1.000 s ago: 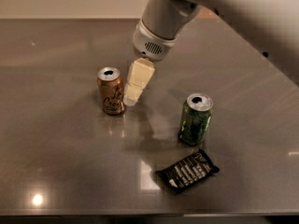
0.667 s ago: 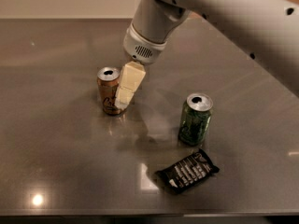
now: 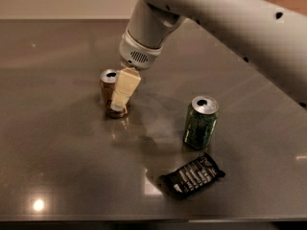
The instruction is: Pick orange can
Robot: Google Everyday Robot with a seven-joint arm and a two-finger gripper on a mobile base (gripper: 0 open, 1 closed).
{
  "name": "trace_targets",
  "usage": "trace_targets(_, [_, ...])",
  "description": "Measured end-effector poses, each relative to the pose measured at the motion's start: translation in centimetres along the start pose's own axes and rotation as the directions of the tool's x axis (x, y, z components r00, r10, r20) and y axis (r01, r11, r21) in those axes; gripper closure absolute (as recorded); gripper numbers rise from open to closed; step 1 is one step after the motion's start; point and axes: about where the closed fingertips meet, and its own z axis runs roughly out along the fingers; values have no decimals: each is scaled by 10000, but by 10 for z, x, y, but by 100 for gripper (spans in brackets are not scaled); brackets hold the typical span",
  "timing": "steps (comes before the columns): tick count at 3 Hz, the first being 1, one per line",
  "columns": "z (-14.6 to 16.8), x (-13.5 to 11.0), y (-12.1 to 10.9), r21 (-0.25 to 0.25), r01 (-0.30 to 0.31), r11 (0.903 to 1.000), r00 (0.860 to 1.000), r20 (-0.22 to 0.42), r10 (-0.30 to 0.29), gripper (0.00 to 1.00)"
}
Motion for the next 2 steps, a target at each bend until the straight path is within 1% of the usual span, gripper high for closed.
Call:
trace_targets(1, [1,-4,-2,-84,-38,10000,10000,58,39,41])
trace_targets(2, [-5,-9,-1,-180,57,9998,9998,205,-54,64])
